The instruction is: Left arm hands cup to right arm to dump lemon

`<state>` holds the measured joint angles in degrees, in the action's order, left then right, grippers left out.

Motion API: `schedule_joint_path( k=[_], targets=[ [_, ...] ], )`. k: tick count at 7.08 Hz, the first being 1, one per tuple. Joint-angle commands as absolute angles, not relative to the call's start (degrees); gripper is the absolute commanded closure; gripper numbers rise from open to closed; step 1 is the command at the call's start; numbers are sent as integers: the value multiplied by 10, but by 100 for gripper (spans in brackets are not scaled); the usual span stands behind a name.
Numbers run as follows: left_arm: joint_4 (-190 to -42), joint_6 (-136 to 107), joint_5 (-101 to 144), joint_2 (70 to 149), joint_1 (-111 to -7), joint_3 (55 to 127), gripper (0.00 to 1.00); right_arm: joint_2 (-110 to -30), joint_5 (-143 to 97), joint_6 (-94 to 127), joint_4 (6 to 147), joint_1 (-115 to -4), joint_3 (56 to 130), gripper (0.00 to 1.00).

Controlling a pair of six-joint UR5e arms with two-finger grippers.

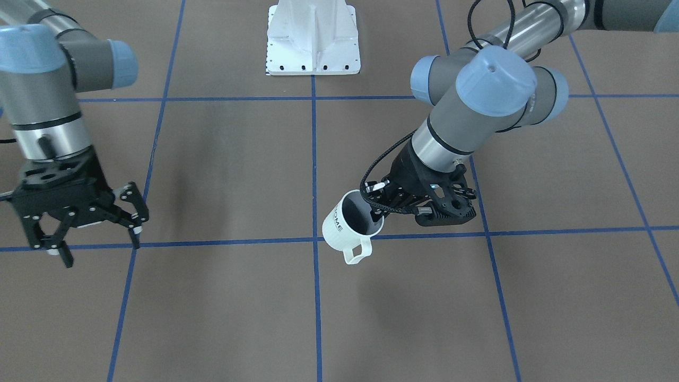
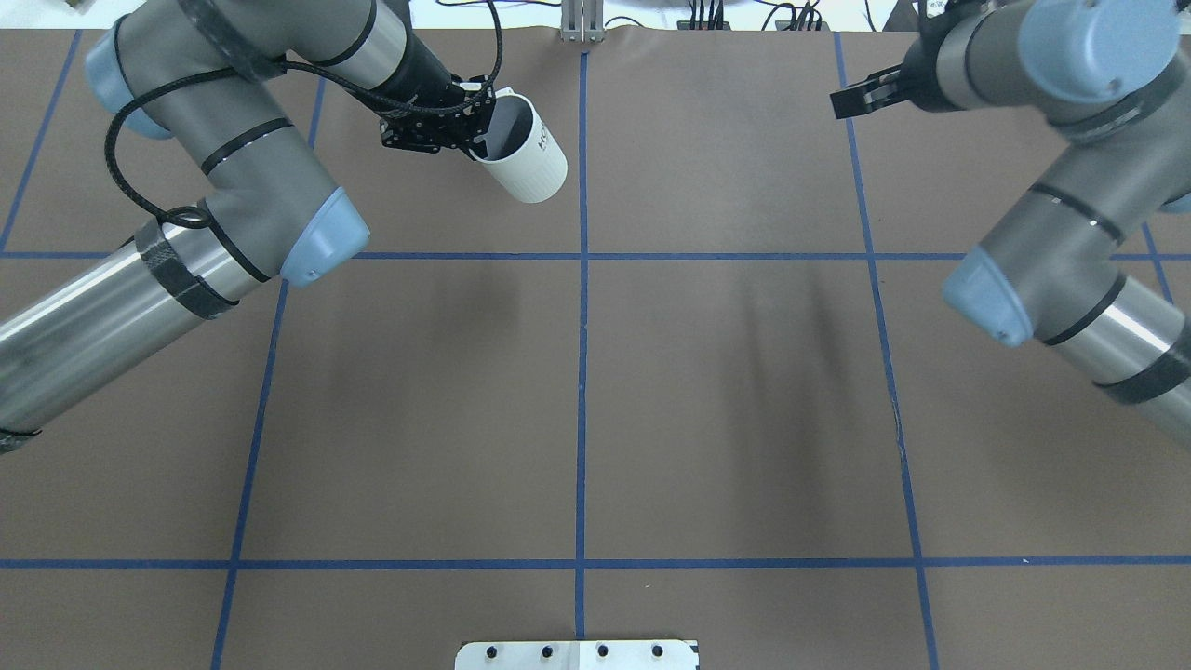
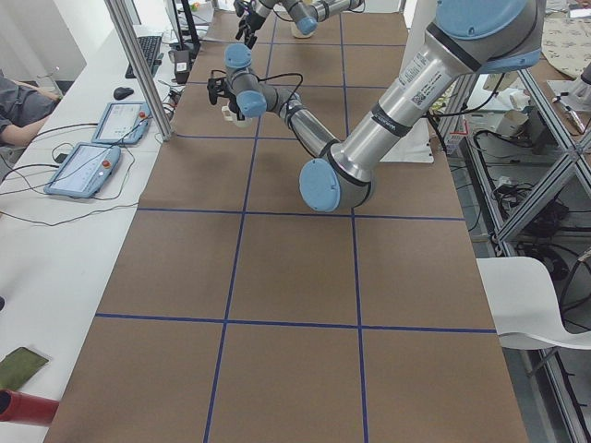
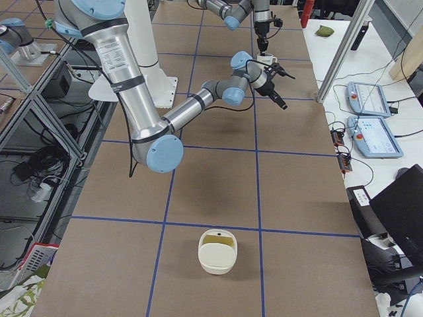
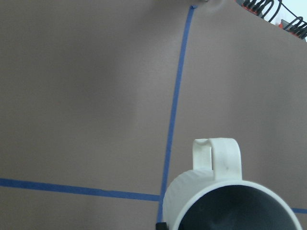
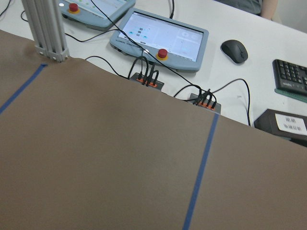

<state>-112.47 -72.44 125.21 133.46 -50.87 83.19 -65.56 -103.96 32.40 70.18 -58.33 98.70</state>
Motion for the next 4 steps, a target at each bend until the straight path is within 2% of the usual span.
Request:
schedule_joint_path(
  k=[1,3,4],
  targets=[
    [-1125,-622,1254,1270,-535,839,100,-654,-1170,215,838,-691,986,0],
    [-1125,-521,1257,1190,-575,862,100,-656,-1243,140,921,-779,973,2],
    [-1125,-459,1259,1145,-596,877,100,-657,-1282,94,925,-813,940,1]
  ],
)
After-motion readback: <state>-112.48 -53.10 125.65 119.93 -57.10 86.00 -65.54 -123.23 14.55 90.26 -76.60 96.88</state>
